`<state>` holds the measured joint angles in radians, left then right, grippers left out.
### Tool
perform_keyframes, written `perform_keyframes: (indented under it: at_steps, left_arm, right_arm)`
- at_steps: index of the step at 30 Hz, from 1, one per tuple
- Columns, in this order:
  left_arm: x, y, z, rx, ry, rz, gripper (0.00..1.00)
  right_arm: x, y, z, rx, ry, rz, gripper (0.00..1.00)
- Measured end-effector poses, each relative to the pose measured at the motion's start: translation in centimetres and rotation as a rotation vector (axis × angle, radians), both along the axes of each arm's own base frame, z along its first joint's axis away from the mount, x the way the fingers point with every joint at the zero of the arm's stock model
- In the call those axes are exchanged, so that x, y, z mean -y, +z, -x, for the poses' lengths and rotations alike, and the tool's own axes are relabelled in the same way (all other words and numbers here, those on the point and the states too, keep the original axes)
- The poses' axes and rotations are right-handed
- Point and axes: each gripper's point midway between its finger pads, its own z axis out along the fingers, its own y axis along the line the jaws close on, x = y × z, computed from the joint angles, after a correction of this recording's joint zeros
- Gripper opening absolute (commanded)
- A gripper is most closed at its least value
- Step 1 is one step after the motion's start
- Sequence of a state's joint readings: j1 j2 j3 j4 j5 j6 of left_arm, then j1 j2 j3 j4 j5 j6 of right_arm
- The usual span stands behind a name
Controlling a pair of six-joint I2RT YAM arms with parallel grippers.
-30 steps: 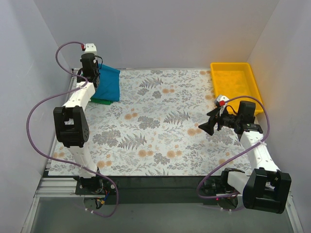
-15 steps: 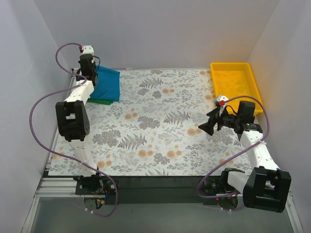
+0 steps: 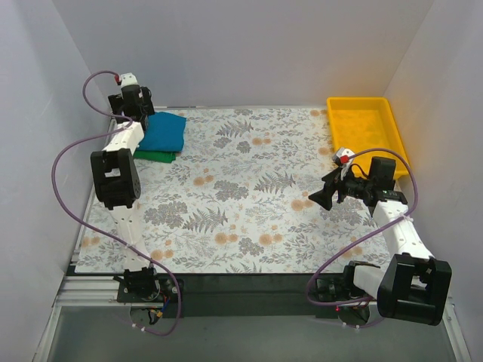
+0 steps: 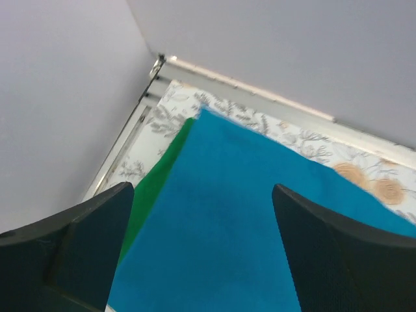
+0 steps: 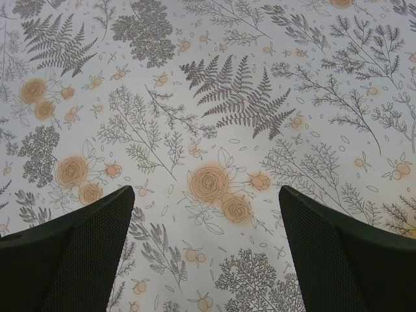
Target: Fold and stack the t-shirts
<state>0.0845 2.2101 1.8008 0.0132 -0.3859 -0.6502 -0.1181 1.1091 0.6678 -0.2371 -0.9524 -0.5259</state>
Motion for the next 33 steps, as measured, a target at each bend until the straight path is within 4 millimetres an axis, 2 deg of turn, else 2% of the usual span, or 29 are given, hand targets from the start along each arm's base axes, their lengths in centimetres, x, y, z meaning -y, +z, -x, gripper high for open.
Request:
perform_keyframes:
  at_steps: [5, 7, 10, 13, 16, 17, 19, 23, 26, 29, 31, 33]
  left_arm:
    - [-2.4, -2.3, 1.0, -0.031, 0.087, 0.089, 0.91]
    - [-2.8, -1.8, 1.4, -0.021, 0.1, 0.132, 0.91]
    - [-2.6, 0.2, 2.9, 0.013, 0.084, 0.22, 0.89]
    - [-0.3, 3.7, 5.9, 0.062, 0.002, 0.326, 0.86]
    - [3.4, 7.5, 9.5, 0.116, -0.135, 0.424, 0.83]
    - [4.8, 8.1, 10.9, 0.122, -0.185, 0.454, 0.83]
    - [7.4, 8.3, 13.8, 0.118, -0.277, 0.514, 0.82]
    - [11.7, 5.7, 20.6, 0.04, -0.415, 0.625, 0.83]
    - [13.9, 4.2, 25.7, 0.001, -0.471, 0.674, 0.85]
    - [15.5, 6.0, 30.0, 0.064, -0.548, 0.662, 0.86]
    - [16.3, 7.4, 31.8, 0.123, -0.6, 0.641, 0.86]
    - [16.9, 7.7, 33.1, 0.154, -0.633, 0.632, 0.86]
  right_arm:
    - [0.3, -0.2, -0.1, -0.006, -0.011, 0.004, 0.98]
    - [0.3, -0.2, -0.2, -0.006, -0.012, 0.005, 0.98]
    - [0.3, -0.2, -0.2, -0.005, -0.012, 0.005, 0.98]
    - [0.3, -0.1, -0.2, -0.001, -0.012, 0.006, 0.98]
    - [0.3, 0.1, -0.2, 0.011, -0.013, 0.009, 0.98]
    - [0.4, 0.2, -0.2, 0.014, -0.014, 0.01, 0.98]
    - [0.5, 0.3, -0.2, 0.019, -0.019, 0.012, 0.98]
    - [0.8, 0.4, -0.3, 0.032, -0.033, 0.024, 0.98]
    - [1.5, 0.8, -0.6, 0.053, -0.061, 0.039, 0.98]
    - [2.6, 1.3, -0.9, 0.077, -0.11, 0.059, 0.98]
    - [3.8, 1.4, -1.1, 0.09, -0.17, 0.089, 0.98]
    - [5.0, 1.5, -1.3, 0.102, -0.241, 0.126, 0.98]
